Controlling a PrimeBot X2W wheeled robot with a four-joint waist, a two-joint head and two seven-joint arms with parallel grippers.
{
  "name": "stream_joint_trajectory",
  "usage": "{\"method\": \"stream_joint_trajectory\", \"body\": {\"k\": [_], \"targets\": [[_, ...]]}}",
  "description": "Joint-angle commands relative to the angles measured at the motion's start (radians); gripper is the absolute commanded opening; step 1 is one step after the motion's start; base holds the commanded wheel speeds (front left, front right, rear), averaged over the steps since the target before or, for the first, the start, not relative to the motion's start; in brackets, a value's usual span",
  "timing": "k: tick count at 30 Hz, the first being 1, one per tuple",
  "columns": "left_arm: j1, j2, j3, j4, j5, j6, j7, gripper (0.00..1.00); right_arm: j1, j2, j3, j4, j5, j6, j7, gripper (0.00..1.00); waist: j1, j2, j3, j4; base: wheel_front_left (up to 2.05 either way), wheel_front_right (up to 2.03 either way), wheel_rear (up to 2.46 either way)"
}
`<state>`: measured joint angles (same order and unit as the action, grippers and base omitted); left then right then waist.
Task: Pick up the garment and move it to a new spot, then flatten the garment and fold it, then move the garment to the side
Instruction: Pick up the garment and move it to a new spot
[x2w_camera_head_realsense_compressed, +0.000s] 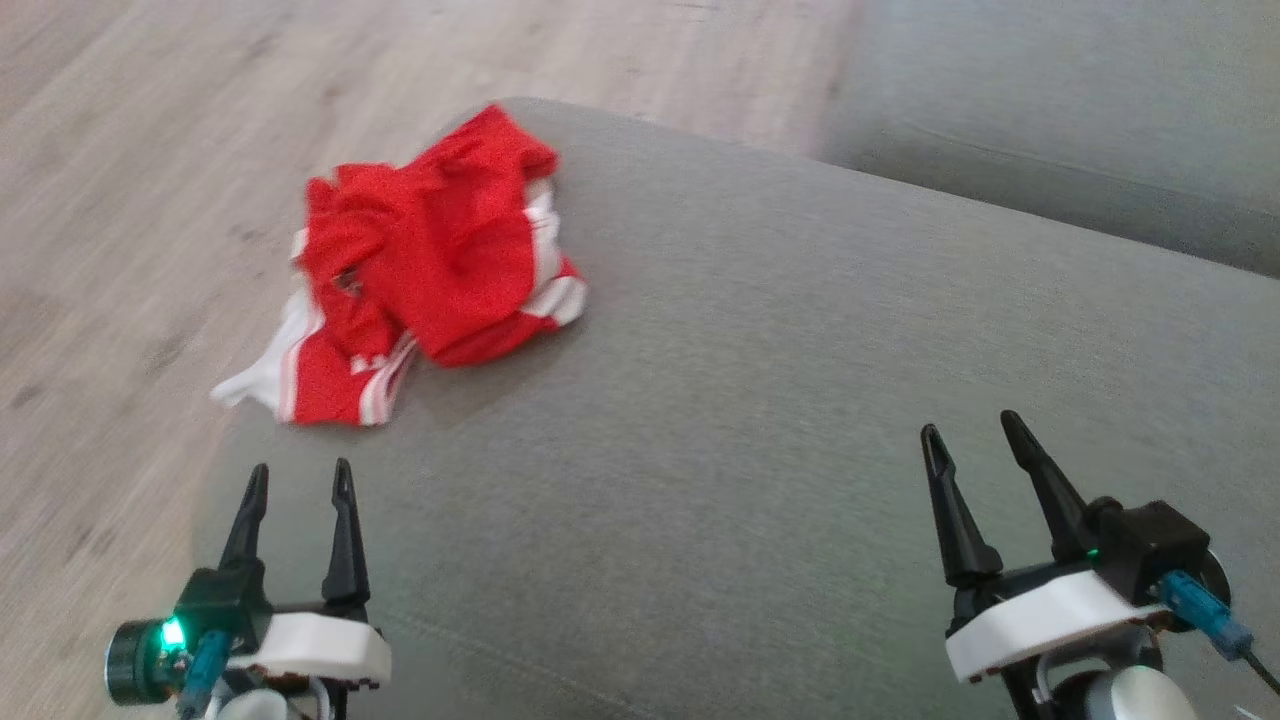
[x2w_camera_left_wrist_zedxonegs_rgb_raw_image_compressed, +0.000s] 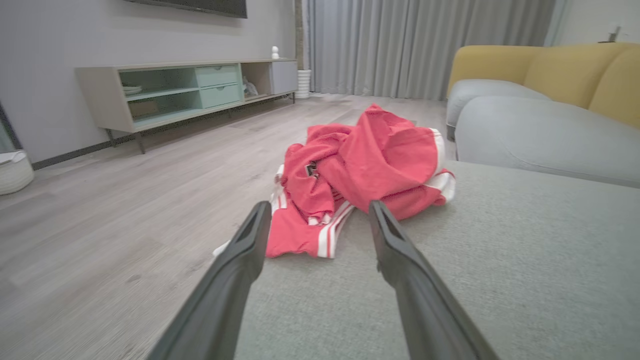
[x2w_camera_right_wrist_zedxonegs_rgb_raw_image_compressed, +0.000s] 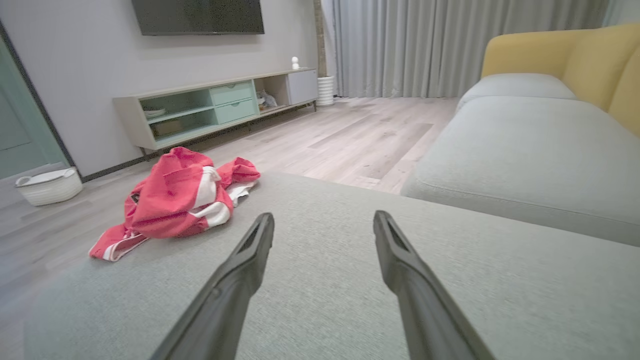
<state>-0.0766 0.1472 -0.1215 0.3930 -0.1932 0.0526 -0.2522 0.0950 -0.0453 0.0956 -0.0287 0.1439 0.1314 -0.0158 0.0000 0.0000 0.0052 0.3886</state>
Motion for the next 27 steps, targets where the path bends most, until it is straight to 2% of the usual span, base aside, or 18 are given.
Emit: {"method": "stream_joint_trajectory", "body": {"k": [1, 7, 15, 21, 27], "targets": [[-0.034, 0.004, 0.046, -0.041, -0.009, 0.005, -0.010, 1.00, -0.039, -0.005, 0.029, -0.042, -0.007, -0.001, 0.002, 1.00, 0.0000, 0.0000, 0.012, 0.080, 0.00, 0.00, 0.00], [-0.016, -0.011, 0.061, -0.071, -0.013, -0.006, -0.010, 1.00, -0.045, -0.005, 0.040, -0.051, -0.009, -0.001, 0.010, 1.00, 0.0000, 0.0000, 0.014, 0.136, 0.00, 0.00, 0.00], [-0.002, -0.028, 0.075, -0.096, 0.008, -0.013, -0.010, 1.00, -0.054, -0.005, 0.048, -0.060, -0.016, -0.001, 0.025, 1.00, 0.0000, 0.0000, 0.030, 0.140, 0.00, 0.00, 0.00], [-0.075, -0.026, 0.068, -0.066, 0.023, -0.033, -0.010, 1.00, -0.066, -0.017, 0.049, -0.097, -0.025, -0.001, 0.053, 1.00, 0.0000, 0.0000, 0.092, 0.098, 0.00, 0.00, 0.00], [-0.281, -0.004, 0.046, 0.021, 0.026, -0.079, 0.004, 1.00, -0.102, -0.063, 0.049, -0.161, -0.030, -0.001, 0.099, 1.00, 0.0000, 0.0000, 0.216, 0.037, 0.00, 0.00, 0.00]]}}
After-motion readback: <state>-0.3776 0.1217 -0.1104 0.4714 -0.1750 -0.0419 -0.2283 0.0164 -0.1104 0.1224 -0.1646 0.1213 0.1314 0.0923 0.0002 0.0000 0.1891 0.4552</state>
